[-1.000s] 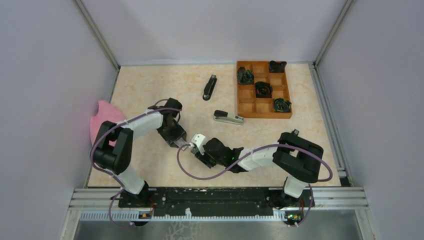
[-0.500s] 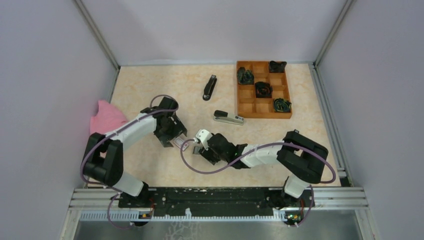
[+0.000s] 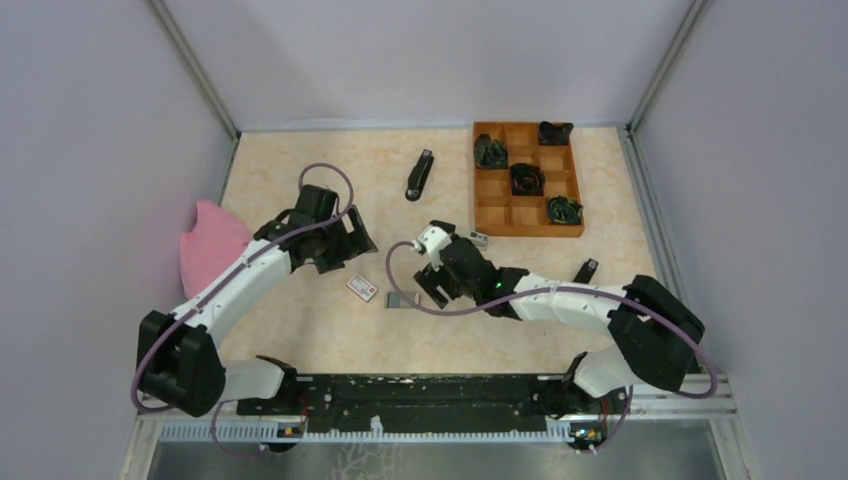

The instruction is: Load the staples into the stapler

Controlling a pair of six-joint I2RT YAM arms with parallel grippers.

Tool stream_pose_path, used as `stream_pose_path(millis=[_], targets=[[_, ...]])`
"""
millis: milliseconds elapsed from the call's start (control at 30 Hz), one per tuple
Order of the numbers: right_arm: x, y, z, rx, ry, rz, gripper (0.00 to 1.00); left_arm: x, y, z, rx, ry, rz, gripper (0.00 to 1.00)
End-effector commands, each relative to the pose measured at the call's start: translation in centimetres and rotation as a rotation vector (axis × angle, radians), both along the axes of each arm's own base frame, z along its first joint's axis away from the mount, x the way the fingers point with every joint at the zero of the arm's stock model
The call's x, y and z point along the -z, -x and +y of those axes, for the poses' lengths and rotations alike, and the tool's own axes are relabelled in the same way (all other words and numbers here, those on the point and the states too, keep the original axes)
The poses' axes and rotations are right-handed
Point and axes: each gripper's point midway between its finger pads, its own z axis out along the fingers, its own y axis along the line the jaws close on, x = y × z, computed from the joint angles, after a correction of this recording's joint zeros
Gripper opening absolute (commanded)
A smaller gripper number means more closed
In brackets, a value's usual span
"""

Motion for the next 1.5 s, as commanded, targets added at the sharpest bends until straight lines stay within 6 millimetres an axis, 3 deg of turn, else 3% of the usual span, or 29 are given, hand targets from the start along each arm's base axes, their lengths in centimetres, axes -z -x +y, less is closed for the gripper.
stream_pose_path(millis=[0, 167, 400, 533, 633, 900, 1133, 1300, 1467], targets=[[-4.8, -2.8, -0.5, 0.051, -0.084, -0.035, 0.8, -1.8, -0.3, -0.8, 0.13, 0.013, -0.089, 0.93], [-6.6, -6.5, -2.6, 0.111, -0.082, -0.047, 0.84, -2.3, 0.2, -0.9, 0.187, 0.02, -0.143, 0.94], [-7.3, -11.3, -2.8, 0.072, -0.045, -0.042, 0.85, -2.4, 0.6, -1.0, 0.24, 0.024, -0.202, 0.99], [-6.4, -13.3, -1.9, 0.015, -0.023, -0.004, 0.83, -2.3, 0.7, -1.1, 0.249, 0.03, -0.208, 0.99], [-4.6, -14.4, -1.0, -0.03, 0.024, 0.031, 0.82, -2.3, 0.9, -1.3, 0.268, 0.042, -0.212, 0.99], [-1.3, -16.4, 0.1, -0.064, 0.099, 0.072, 0.71, -1.8, 1.1, -1.7, 0.278, 0.06, -0.203, 0.99], [0.0, -16.2, 0.2, -0.104, 0.133, 0.094, 0.56, -1.3, 1.1, -2.0, 0.277, 0.079, -0.188, 0.99], [0.2, -15.9, 0.3, -0.125, 0.143, 0.1, 0.43, -1.0, 1.2, -2.2, 0.27, 0.099, -0.173, 0.99], [-1.7, -15.2, 0.9, -0.14, 0.114, 0.078, 0.21, -0.8, 1.4, -2.8, 0.263, 0.137, -0.155, 0.99]])
